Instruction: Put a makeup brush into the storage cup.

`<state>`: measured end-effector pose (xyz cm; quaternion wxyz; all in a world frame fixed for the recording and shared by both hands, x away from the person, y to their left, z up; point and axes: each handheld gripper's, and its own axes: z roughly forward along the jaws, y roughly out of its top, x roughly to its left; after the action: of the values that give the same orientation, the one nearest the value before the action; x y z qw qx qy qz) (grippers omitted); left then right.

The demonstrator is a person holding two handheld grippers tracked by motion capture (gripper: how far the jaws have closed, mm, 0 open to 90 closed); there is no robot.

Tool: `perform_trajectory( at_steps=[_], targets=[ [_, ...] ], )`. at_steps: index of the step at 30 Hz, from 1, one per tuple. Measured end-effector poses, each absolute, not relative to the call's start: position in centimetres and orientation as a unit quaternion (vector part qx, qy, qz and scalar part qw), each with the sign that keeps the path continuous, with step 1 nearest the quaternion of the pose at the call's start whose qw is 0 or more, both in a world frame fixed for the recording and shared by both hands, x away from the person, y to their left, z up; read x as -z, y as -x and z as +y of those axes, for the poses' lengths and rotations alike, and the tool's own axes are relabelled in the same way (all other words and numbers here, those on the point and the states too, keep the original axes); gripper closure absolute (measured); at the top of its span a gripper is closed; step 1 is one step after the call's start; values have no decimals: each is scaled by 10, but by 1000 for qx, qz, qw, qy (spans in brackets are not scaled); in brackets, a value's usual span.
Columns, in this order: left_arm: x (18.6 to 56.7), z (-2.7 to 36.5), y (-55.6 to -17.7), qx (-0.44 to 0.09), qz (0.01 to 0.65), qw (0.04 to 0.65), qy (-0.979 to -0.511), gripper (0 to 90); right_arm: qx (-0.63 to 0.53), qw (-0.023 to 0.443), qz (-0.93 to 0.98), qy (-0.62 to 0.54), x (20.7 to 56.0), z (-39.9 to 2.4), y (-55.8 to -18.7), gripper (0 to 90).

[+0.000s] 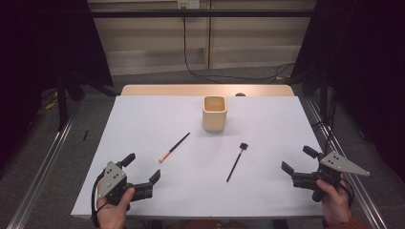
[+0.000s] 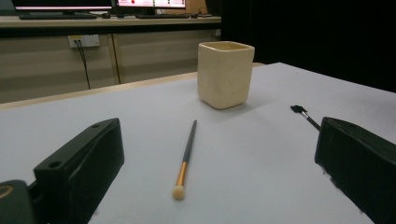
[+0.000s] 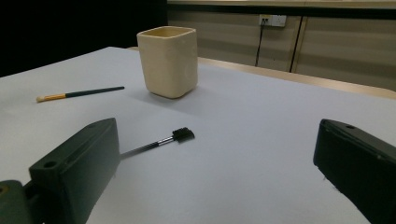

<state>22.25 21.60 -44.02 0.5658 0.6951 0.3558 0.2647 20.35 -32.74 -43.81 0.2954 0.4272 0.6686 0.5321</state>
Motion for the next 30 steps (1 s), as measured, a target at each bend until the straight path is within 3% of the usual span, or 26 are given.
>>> perform_trajectory(
  at_steps=[30],
  targets=[
    [429, 224, -232, -270, 335, 582, -690, 9, -528, 271, 688, -419, 439, -323, -202, 1]
  ],
)
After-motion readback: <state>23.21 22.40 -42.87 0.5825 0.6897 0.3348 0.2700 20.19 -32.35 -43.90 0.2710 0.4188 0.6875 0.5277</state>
